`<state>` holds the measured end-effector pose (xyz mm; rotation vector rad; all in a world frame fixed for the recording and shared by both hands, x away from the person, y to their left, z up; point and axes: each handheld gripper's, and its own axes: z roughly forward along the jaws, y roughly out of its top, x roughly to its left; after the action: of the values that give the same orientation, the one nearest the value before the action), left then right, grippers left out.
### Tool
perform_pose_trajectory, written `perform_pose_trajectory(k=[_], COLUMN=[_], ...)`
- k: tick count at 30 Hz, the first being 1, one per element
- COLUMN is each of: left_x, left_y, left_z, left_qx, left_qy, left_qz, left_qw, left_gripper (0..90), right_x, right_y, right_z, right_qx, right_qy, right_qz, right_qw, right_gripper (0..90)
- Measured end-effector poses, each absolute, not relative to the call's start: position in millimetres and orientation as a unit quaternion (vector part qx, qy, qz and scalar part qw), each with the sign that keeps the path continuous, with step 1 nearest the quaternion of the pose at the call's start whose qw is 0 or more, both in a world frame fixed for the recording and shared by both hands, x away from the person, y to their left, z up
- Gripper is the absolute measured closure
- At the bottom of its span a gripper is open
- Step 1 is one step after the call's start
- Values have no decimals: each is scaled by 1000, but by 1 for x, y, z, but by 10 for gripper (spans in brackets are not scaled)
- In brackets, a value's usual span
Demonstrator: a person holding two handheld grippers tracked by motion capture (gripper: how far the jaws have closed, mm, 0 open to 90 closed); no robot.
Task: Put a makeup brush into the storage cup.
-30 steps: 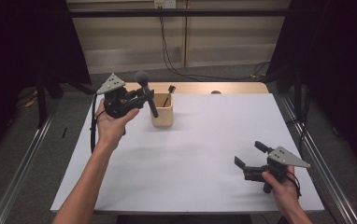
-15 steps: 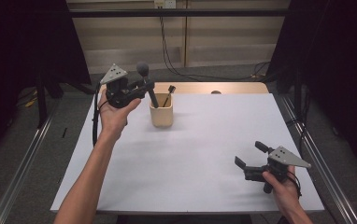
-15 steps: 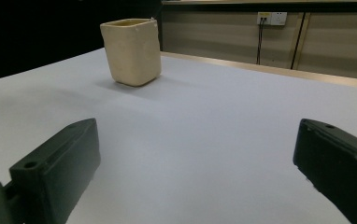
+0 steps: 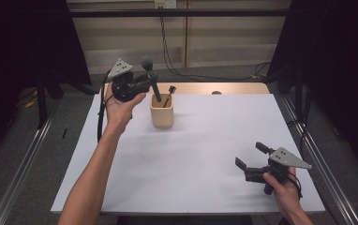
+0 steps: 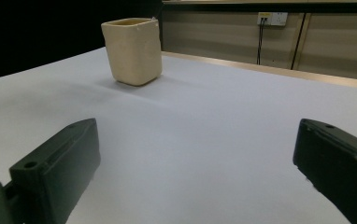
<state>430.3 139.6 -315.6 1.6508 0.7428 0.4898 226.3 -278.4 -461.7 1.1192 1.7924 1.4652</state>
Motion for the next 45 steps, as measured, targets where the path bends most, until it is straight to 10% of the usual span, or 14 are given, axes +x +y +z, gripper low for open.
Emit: perform_pose_trajectory(k=[45], left_x=[453], left_y=[133], left_z=[-369], left_qx=[726], left_qy=[338], left_qz=[219], left_qw=[557], left_gripper=[704], right_x=[226], right_y=[-278], right_z=[-463], right_qx=[411], right_qy=[675], right_qz=[547], right_qw=[276], right_gripper=[7])
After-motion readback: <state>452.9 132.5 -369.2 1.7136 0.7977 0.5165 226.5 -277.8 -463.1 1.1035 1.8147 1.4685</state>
